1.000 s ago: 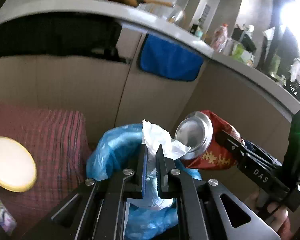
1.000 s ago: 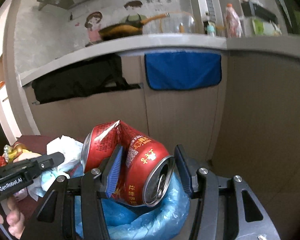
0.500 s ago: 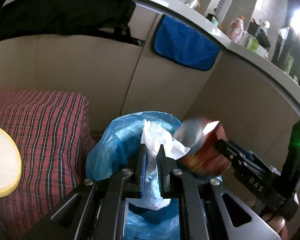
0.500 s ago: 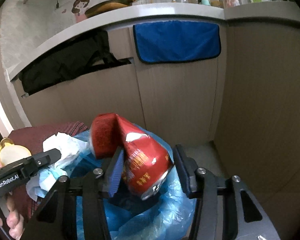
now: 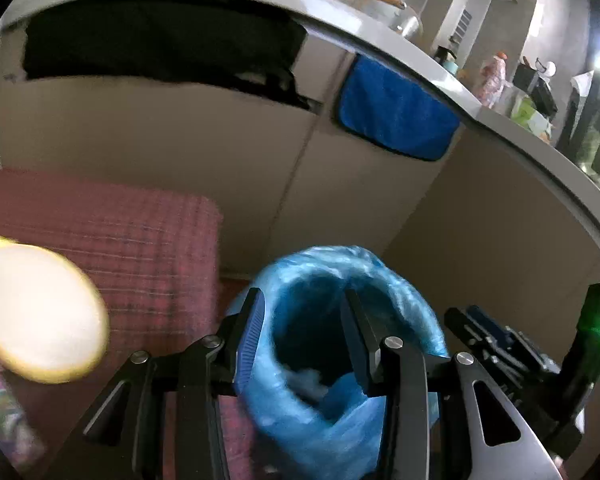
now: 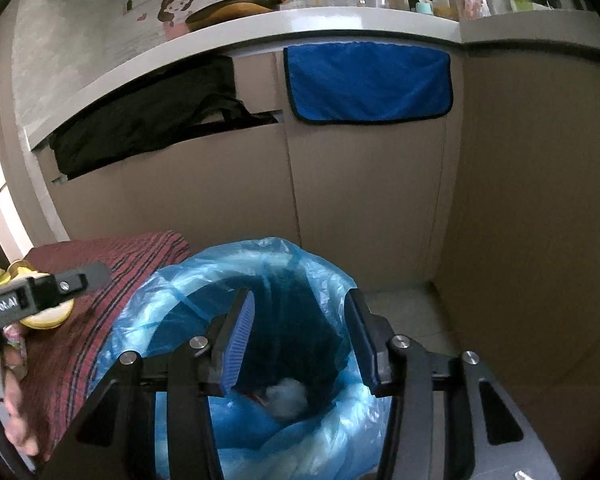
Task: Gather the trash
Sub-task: 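Open both tools to drop the can and tissue into the bin, then grasp the yellow-rimmed sponge with the right tool while the left tool grasps the pink Kleenex pack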
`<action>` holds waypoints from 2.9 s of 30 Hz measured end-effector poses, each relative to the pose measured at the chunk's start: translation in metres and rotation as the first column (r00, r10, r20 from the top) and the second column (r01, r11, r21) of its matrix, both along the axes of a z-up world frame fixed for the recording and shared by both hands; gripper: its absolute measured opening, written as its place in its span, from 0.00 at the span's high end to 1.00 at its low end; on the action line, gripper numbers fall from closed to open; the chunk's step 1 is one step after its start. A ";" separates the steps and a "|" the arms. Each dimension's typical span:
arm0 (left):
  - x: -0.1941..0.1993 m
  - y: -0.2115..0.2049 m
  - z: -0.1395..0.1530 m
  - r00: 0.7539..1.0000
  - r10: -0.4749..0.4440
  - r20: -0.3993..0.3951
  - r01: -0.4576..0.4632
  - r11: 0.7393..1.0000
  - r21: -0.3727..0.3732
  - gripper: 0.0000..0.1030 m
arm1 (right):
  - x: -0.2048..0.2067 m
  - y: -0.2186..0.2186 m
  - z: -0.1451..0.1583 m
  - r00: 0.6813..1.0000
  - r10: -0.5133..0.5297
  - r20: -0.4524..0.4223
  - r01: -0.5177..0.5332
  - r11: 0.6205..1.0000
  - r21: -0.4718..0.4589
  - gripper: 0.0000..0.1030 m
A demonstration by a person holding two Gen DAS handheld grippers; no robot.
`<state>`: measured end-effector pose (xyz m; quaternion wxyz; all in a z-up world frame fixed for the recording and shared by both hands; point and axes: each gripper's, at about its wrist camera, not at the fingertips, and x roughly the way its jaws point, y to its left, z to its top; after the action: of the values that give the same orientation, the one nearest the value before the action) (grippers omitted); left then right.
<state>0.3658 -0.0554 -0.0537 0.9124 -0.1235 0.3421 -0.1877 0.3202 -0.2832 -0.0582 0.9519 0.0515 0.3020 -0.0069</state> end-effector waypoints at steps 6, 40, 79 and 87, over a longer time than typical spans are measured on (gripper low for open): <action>-0.039 0.047 0.015 0.994 0.096 0.060 -0.101 0.991 0.089 0.59 | -0.018 0.024 0.015 0.998 0.057 0.022 -0.057 0.998 0.005 0.57; -0.131 0.293 -0.042 0.900 0.430 -0.070 -0.424 0.901 0.090 0.59 | 0.020 0.319 0.001 0.852 0.508 -0.123 -0.522 0.818 -0.240 0.61; -0.081 0.178 -0.048 0.873 0.486 -0.037 -0.436 0.812 0.388 0.57 | -0.025 0.190 0.022 0.911 0.411 -0.049 -0.406 0.910 0.077 0.89; -0.085 0.239 -0.055 0.853 0.482 -0.198 -0.475 0.876 0.089 0.56 | -0.028 0.200 0.019 0.903 0.426 -0.051 -0.423 0.904 0.068 0.89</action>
<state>0.2807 0.1831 -0.1087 0.8902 -0.2076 0.4002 0.0657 0.2919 -0.0830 -0.0388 0.9185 0.0105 0.3366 0.2072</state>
